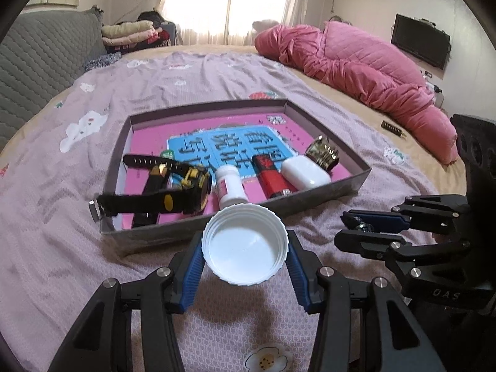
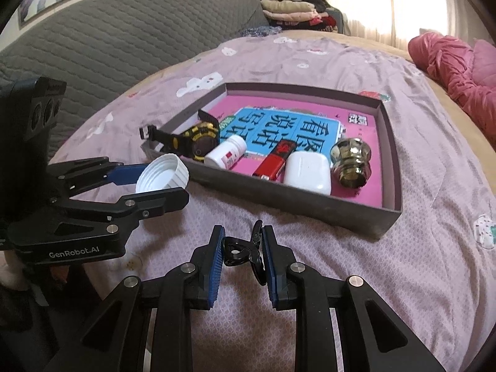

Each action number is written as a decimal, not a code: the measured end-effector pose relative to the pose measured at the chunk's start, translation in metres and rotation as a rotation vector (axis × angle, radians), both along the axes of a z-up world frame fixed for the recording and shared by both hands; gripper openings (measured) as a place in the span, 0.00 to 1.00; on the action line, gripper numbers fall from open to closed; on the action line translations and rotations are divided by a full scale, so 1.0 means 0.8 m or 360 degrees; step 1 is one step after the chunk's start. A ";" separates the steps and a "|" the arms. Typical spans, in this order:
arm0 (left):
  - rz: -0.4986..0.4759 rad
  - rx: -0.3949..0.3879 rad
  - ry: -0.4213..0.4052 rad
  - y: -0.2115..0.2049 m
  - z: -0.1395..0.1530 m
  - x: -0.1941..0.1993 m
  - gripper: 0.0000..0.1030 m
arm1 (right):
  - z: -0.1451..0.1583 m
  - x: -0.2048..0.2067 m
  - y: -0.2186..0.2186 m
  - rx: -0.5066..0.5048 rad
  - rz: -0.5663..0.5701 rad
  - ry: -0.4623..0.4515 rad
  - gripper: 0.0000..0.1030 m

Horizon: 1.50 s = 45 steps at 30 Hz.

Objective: Organize rigid objects
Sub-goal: 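Lift and carry the bottle cap toward the tray while right tool carries the black clip, then lower the bottle cap over the tray while right tool lowers the black clip beside the knob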

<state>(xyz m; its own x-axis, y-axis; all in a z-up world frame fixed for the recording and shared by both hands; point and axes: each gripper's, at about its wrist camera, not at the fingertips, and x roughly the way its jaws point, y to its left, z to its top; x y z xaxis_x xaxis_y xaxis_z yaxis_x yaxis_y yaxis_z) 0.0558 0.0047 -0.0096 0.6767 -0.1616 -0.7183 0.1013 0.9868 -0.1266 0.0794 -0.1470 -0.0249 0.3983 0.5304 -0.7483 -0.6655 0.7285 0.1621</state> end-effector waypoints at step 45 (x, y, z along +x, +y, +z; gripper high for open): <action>-0.0016 -0.0001 -0.0212 -0.011 0.013 0.053 0.48 | 0.041 0.073 -0.043 0.0230 -0.0284 -0.0161 0.24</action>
